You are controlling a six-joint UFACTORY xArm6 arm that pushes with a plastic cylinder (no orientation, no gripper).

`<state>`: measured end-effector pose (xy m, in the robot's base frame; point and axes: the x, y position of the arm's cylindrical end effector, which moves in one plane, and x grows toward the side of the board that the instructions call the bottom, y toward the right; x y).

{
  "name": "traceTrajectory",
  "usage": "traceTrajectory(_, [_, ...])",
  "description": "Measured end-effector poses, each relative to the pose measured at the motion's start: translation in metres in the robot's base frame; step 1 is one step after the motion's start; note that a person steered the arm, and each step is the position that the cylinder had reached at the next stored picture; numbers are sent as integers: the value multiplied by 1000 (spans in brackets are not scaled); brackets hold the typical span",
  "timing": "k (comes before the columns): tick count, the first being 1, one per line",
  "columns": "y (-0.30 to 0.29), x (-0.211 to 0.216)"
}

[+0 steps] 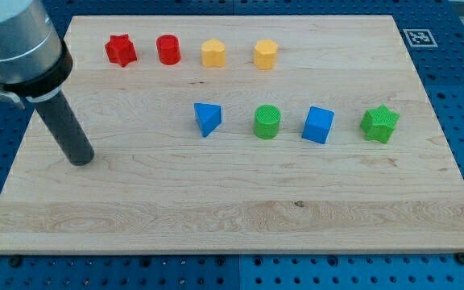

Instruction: Slide the green circle closer to the yellow hexagon

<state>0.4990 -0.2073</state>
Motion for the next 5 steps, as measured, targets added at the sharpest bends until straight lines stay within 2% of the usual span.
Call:
traceTrajectory(3, [10, -5])
traceTrajectory(5, [103, -5])
